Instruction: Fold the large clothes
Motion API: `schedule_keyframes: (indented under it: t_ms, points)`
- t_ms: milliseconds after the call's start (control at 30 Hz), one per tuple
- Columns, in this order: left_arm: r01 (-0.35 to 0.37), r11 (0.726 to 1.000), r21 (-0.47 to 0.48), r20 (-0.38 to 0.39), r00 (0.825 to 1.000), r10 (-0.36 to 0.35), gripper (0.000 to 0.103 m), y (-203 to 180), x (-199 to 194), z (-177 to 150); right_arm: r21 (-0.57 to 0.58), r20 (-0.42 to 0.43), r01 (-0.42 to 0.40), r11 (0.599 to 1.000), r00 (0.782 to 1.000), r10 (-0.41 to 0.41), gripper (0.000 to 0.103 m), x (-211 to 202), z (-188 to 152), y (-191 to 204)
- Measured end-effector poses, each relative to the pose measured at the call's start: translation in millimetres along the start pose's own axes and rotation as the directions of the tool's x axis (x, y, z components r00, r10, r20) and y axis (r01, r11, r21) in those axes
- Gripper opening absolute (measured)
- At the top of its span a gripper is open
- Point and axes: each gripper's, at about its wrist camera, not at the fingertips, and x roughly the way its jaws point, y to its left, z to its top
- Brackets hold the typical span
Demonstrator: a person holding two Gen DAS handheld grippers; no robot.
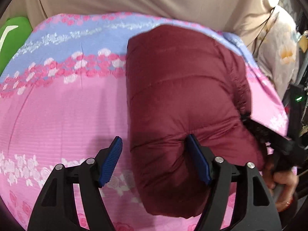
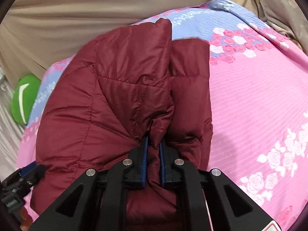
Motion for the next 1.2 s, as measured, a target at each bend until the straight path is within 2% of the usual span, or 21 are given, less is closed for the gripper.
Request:
schedule_keyframes:
  t_ms: [67,133,233,300,367,433,500,567,667,833,900,1067,1200]
  points:
    - [-0.016,1.000,0.007,-0.006,1.000,0.016,0.068,-2,5,-2,0.016,0.020,0.046,0.999,0.999,-0.047,0.010,-17,4,3]
    - [-0.021,1.000,0.012,-0.005,1.000,0.021,0.068,-1,5,-3,0.002,0.102,0.075,0.997,0.992,-0.075,0.011,-49,1,11]
    - [-0.039,0.999,0.024,0.003,0.999,0.039,0.068,-4,5,-4,-0.052,0.166,0.027,0.998,0.986,-0.018,0.012,-84,-12,27]
    - [-0.052,0.998,0.035,0.010,0.999,0.052,0.068,-6,5,-5,-0.120,0.148,0.018,0.993,0.989,0.000,0.012,-90,-27,40]
    - [-0.066,0.997,0.048,0.017,0.998,0.065,0.068,-7,4,-5,-0.177,0.081,0.049,0.983,0.996,-0.035,0.011,-73,-42,45]
    - [-0.064,0.997,0.047,0.013,0.998,0.064,0.070,-9,4,-6,-0.191,0.017,0.065,0.979,0.998,-0.063,0.008,-49,-54,38]
    - [-0.064,0.997,0.044,0.006,0.998,0.064,0.070,-8,6,-7,-0.157,-0.007,0.064,0.986,0.998,-0.066,0.008,-46,-57,33]
    - [-0.078,0.996,0.045,0.009,0.997,0.077,0.070,-8,5,-8,-0.141,0.014,0.049,0.989,0.999,-0.047,0.010,-62,-54,34]
    - [-0.077,0.996,0.042,0.009,0.997,0.077,0.070,-7,4,-8,-0.186,0.056,0.041,0.982,0.998,-0.031,0.011,-85,-56,40]
    - [-0.074,0.996,0.042,0.004,0.997,0.073,0.070,-9,4,-10,-0.211,-0.025,0.066,0.975,0.997,-0.072,0.010,-52,-73,35]
    - [-0.087,0.995,0.051,0.006,0.996,0.087,0.070,-11,0,-11,-0.193,-0.024,0.070,0.979,0.997,-0.076,0.010,-62,-69,37]
    - [-0.067,0.995,0.069,0.018,0.998,0.066,0.069,-13,-18,-19,-0.232,0.022,-0.007,0.973,1.000,0.012,0.015,-95,-69,58]
    - [-0.076,0.993,0.093,0.015,0.997,0.075,0.069,-18,-17,-27,-0.265,-0.050,0.016,0.964,0.998,-0.030,0.017,-64,-85,63]
